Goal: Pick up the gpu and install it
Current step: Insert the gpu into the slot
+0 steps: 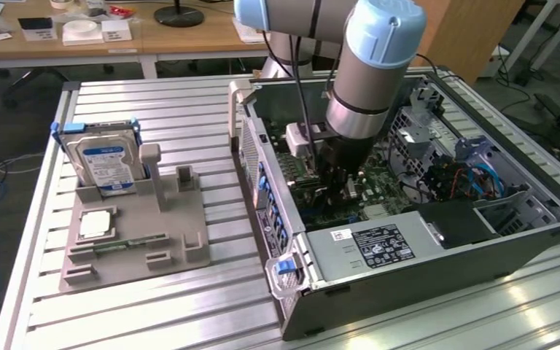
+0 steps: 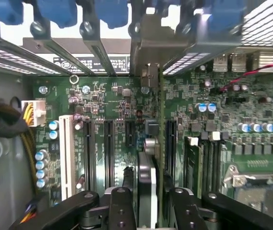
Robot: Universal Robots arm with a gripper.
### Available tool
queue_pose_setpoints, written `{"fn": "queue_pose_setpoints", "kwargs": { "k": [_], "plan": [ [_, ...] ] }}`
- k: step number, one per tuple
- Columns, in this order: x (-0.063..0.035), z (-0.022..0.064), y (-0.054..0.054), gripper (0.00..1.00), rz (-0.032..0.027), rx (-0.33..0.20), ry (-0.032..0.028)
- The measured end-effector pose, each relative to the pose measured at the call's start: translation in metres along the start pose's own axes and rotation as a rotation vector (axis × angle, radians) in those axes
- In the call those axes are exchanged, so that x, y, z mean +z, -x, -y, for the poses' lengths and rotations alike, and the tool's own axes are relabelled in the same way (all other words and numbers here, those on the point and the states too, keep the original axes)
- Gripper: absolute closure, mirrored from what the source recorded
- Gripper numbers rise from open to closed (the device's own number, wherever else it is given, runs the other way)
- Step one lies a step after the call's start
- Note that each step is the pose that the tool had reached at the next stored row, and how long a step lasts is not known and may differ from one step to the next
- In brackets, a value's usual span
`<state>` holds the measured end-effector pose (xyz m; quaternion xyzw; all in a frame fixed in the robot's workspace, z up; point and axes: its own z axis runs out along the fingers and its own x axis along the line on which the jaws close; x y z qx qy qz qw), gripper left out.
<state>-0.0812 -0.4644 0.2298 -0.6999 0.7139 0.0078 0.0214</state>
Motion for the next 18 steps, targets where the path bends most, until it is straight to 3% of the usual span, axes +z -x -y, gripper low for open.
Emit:
{"fn": "queue_pose_setpoints", "kwargs": {
  "k": [14, 16, 18],
  "plan": [
    [-0.042, 0.0008, 0.002, 0.65, 0.0006, -0.001, -0.0291],
    [-0.0439, 0.0006, 0.002, 0.65, 0.0009, -0.001, -0.0329],
    [-0.0439, 0.0007, 0.002, 0.67, 0.0008, -0.001, -0.0329]
  ]
}}
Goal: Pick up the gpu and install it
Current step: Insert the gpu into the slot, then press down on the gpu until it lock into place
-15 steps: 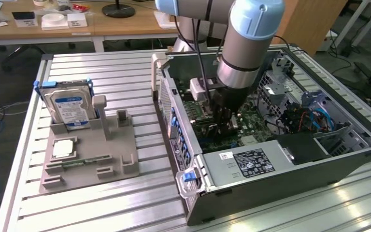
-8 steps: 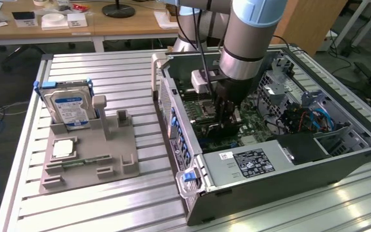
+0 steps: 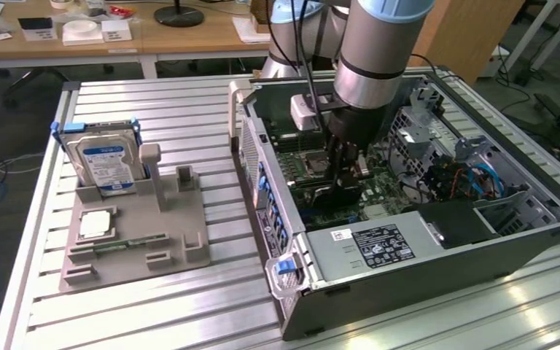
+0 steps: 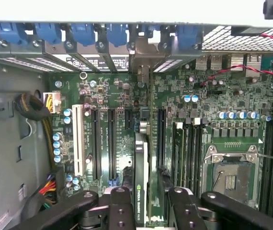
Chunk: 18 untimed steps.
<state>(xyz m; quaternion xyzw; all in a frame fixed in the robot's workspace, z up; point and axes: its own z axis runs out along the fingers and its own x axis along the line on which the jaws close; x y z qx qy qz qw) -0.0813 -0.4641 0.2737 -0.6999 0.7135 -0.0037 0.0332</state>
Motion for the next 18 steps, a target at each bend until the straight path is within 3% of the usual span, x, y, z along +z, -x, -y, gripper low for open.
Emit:
{"fn": "queue_pose_setpoints", "kwargs": {
  "k": [1, 3, 4, 6, 18],
  "plan": [
    [0.0, 0.0, 0.0, 0.67, 0.0, 0.0, 0.0],
    [-0.0001, 0.0, 0.0, 0.79, -0.0002, 0.0, 0.0],
    [-0.0001, 0.0, 0.0, 0.79, -0.0002, 0.0, 0.0001],
    [-0.0001, 0.0, 0.0, 0.89, -0.0002, 0.0, 0.0001],
    [-0.0001, 0.0, 0.0, 0.89, -0.0002, 0.0, 0.0]
  ]
}}
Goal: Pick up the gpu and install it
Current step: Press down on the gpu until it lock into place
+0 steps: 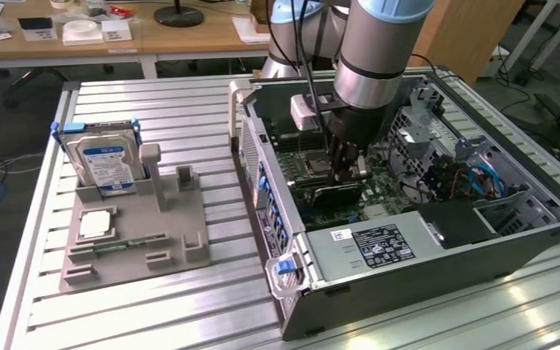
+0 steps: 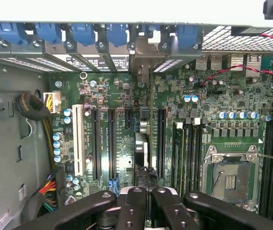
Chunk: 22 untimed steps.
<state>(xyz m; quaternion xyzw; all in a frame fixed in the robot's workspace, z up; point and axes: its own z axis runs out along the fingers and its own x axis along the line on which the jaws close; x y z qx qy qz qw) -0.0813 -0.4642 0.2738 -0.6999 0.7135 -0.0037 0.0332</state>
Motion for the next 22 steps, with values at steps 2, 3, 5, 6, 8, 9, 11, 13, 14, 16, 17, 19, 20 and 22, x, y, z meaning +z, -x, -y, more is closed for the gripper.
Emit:
{"fn": "queue_pose_setpoints", "kwargs": {
  "k": [2, 3, 5, 6, 8, 9, 11, 13, 14, 16, 17, 19, 20, 22],
  "plan": [
    [0.0, 0.0, 0.0, 0.89, 0.0, 0.0, 0.0],
    [-0.0001, -0.0006, 0.0, 0.89, -0.0002, 0.0, 0.0],
    [-0.0005, -0.0068, 0.0, 0.89, -0.0002, 0.0, -0.0002],
    [-0.0006, -0.0113, 0.0, 0.89, -0.0001, 0.0, -0.0006],
    [-0.0011, -0.0199, 0.0, 0.89, 0.0, 0.0, -0.0015],
    [-0.0013, -0.0231, 0.0, 0.89, -0.0001, 0.0, -0.0017],
    [-0.0014, -0.0263, 0.0, 0.89, 0.0, 0.0, -0.0017],
    [-0.0015, -0.0273, 0.0, 0.89, 0.0001, -0.001, -0.0017],
    [-0.0015, -0.0277, -0.001, 0.89, 0.0001, -0.001, -0.0016],
    [-0.0015, -0.0287, 0.0, 0.89, 0.0, -0.001, 0.0032],
    [-0.0016, -0.0289, 0.0, 0.89, -0.0002, -0.001, 0.0086],
    [-0.0015, -0.029, 0.0, 0.89, -0.0003, 0.0, 0.0221],
    [-0.0015, -0.029, 0.0, 0.89, -0.0005, 0.0, 0.0301],
    [-0.0015, -0.029, 0.0, 0.89, -0.0009, 0.001, 0.0458]
  ]
}}
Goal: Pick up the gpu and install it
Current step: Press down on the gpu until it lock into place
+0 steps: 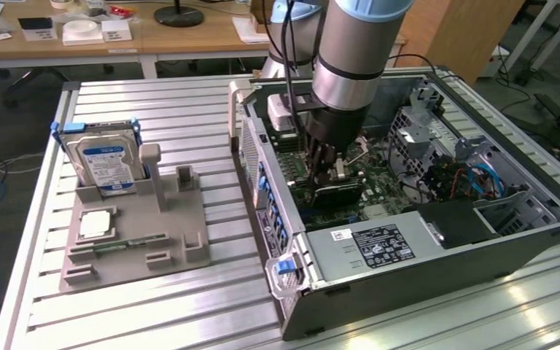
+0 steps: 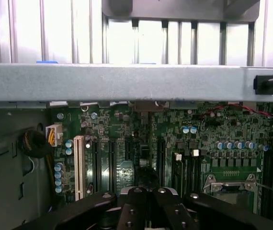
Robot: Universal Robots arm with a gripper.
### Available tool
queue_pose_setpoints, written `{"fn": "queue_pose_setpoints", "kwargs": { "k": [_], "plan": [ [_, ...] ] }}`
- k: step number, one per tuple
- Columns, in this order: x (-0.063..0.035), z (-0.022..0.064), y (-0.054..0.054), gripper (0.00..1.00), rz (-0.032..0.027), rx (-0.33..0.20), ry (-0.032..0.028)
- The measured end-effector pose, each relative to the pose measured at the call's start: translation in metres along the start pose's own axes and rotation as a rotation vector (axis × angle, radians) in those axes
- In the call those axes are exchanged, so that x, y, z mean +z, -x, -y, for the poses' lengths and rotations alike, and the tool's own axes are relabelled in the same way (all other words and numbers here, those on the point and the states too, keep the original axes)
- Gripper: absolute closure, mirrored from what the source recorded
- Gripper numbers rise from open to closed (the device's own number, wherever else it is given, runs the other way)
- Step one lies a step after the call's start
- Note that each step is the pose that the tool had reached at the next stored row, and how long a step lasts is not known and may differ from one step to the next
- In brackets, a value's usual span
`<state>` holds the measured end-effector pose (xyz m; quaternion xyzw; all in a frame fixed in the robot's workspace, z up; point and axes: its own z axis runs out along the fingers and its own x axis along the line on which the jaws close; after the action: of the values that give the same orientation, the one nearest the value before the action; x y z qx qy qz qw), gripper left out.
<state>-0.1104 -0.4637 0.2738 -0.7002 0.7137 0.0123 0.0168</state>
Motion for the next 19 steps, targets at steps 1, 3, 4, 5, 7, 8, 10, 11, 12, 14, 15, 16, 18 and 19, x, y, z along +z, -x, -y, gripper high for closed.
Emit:
{"fn": "queue_pose_setpoints", "kwargs": {
  "k": [1, 3, 4, 5, 7, 8, 10, 11, 12, 14, 15, 16, 18, 19],
  "plan": [
    [0.0001, -0.0001, 0.0001, 0.89, -0.0002, 0.0, 0.0042],
    [0.0011, -0.0001, 0.0005, 0.89, -0.0002, 0.0, 0.0051],
    [0.0017, 0.0, 0.0006, 0.89, 0.0, 0.0, 0.0052],
    [0.0018, -0.0001, 0.0006, 0.89, -0.0002, 0.0, 0.0055],
    [0.002, -0.0001, 0.0006, 0.89, -0.0001, 0.0, 0.0054],
    [0.002, -0.0001, 0.0006, 0.89, -0.0001, 0.0, 0.0054],
    [0.002, -0.0001, 0.0006, 0.89, -0.0001, 0.0, 0.0054],
    [0.002, -0.0001, 0.0006, 0.89, -0.0001, 0.0, 0.0054],
    [0.0019, -0.0001, 0.0006, 0.89, -0.0001, 0.0, 0.0054],
    [0.0019, -0.0001, 0.0006, 0.89, -0.0001, 0.0, 0.0054],
    [0.0019, -0.0001, 0.0006, 0.89, -0.0001, 0.0, 0.0054],
    [0.0019, -0.0001, 0.0006, 0.89, -0.0001, 0.0, 0.0054],
    [0.0019, -0.0001, 0.0006, 0.89, -0.0001, 0.0, 0.0054],
    [0.002, -0.0002, 0.0006, 0.89, -0.0001, 0.0, 0.0054]
  ]
}}
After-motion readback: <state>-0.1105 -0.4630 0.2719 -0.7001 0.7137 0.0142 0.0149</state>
